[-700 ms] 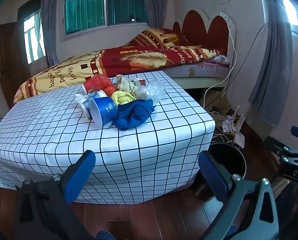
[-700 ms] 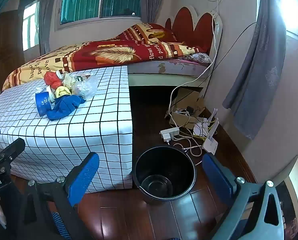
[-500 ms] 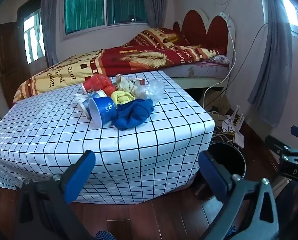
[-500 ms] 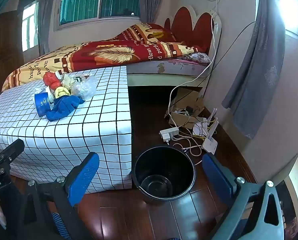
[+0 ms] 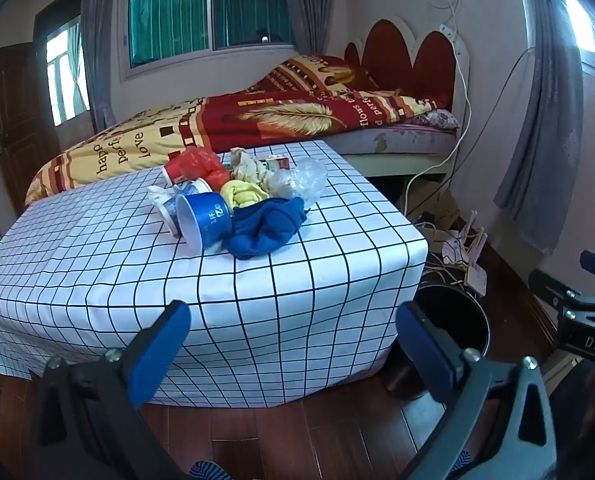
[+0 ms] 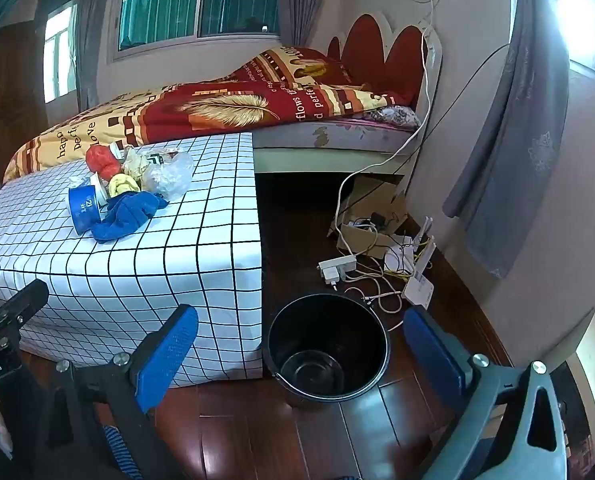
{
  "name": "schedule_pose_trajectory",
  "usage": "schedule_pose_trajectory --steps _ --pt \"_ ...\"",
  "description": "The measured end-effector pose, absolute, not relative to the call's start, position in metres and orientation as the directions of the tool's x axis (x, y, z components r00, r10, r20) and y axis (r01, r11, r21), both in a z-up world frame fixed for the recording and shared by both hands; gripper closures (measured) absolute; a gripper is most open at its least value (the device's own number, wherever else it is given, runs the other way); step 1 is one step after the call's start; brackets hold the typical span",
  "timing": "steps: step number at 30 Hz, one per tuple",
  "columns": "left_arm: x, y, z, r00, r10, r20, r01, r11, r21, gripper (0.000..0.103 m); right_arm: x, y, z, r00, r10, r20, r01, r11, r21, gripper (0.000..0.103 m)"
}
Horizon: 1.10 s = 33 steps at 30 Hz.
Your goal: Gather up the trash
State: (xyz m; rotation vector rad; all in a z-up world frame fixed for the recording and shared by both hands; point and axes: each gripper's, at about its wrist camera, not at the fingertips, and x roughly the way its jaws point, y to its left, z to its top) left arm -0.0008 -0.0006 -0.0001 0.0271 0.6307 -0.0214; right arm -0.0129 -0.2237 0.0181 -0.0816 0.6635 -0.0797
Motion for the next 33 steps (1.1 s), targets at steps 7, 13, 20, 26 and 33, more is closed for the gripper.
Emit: schedule_pose_trajectory --steps 7,13,20,26,33 --pt "-0.002 -0.001 -0.001 0.809 -0.008 -0.588 0.023 1.0 0.018 0.0 -0.01 -0.222 0.02 0.785 -0.099 -0.611 0.045 0.994 -0.103 0.0" --pt "-0.002 0.0 0.0 0.809 -0.012 -0.588 0.026 1.0 0.015 0.0 -0.014 -0.229 0.021 0.785 -0.101 -0.611 0.049 0.994 -0.101 0.0" --pt "-0.002 0.0 0.0 0.808 -0.011 -0.589 0.026 1.0 0.017 0.0 -0.011 -0.225 0.019 0.786 -0.101 -0.61 0.048 0.993 -0.103 0.0" --pt "-0.002 0.0 0.0 0.808 -0.012 -0.59 0.025 1.0 0.015 0.0 -0.012 -0.226 0.019 0.786 -0.104 -0.609 0.049 0.993 -0.106 0.0" --pt "-0.002 -0.001 -0.001 0.807 -0.012 -0.59 0.027 1.0 0.015 0.0 -0.011 -0.226 0.019 0.785 -0.106 -0.61 0.052 0.993 -0.106 0.0"
